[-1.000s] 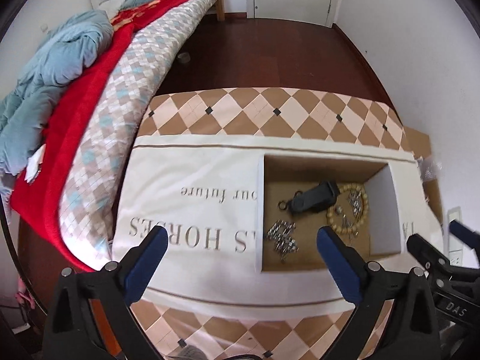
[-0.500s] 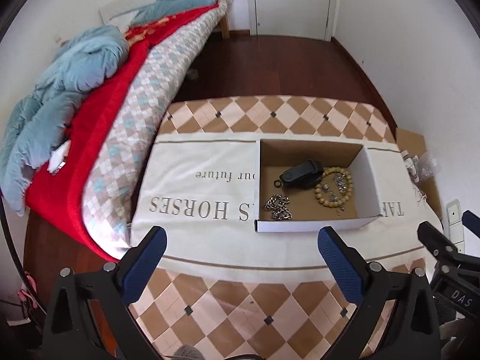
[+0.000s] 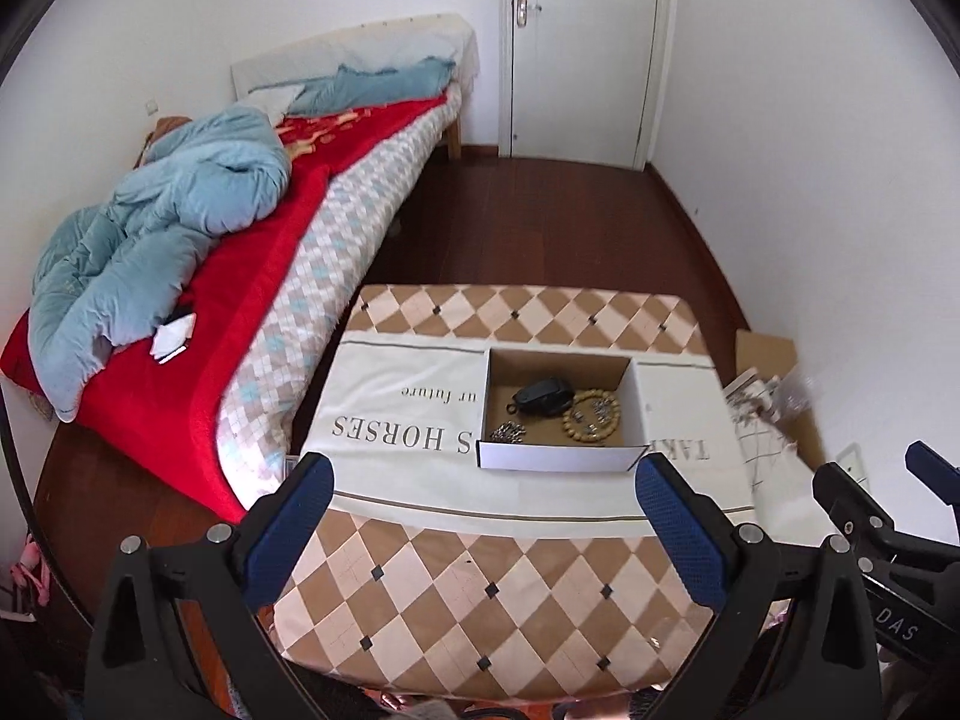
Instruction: Organize jewelry
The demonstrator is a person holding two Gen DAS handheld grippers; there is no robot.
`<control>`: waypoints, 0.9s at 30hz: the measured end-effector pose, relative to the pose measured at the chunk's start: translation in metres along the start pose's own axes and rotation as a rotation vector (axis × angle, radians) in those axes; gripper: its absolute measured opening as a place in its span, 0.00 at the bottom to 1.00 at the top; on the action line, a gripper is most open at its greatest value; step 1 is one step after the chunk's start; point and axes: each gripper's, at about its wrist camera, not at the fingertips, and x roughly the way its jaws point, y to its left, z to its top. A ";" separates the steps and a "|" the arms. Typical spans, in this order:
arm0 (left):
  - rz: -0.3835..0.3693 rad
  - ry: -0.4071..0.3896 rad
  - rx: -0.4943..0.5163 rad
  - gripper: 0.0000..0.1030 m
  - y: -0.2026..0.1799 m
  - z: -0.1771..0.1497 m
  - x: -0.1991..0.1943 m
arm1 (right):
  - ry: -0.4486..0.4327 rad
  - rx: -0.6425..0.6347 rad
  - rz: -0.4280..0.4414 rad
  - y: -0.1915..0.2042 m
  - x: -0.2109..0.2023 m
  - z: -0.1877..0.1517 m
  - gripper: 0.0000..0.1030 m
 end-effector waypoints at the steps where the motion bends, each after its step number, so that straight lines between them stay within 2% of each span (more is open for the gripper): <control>1: -0.005 -0.010 0.001 1.00 0.000 0.000 -0.008 | -0.014 0.000 -0.001 -0.002 -0.010 0.000 1.00; 6: -0.026 -0.041 -0.006 1.00 0.001 0.002 -0.044 | -0.094 -0.004 -0.003 -0.003 -0.062 0.003 1.00; 12: -0.047 -0.069 -0.022 1.00 0.005 0.002 -0.081 | -0.131 -0.008 0.007 -0.002 -0.100 0.006 1.00; 20: -0.048 -0.076 -0.022 1.00 0.005 -0.001 -0.110 | -0.160 -0.018 0.021 0.000 -0.130 0.005 1.00; 27: -0.044 -0.057 -0.018 1.00 0.004 -0.006 -0.108 | -0.157 -0.019 0.020 0.000 -0.133 0.003 1.00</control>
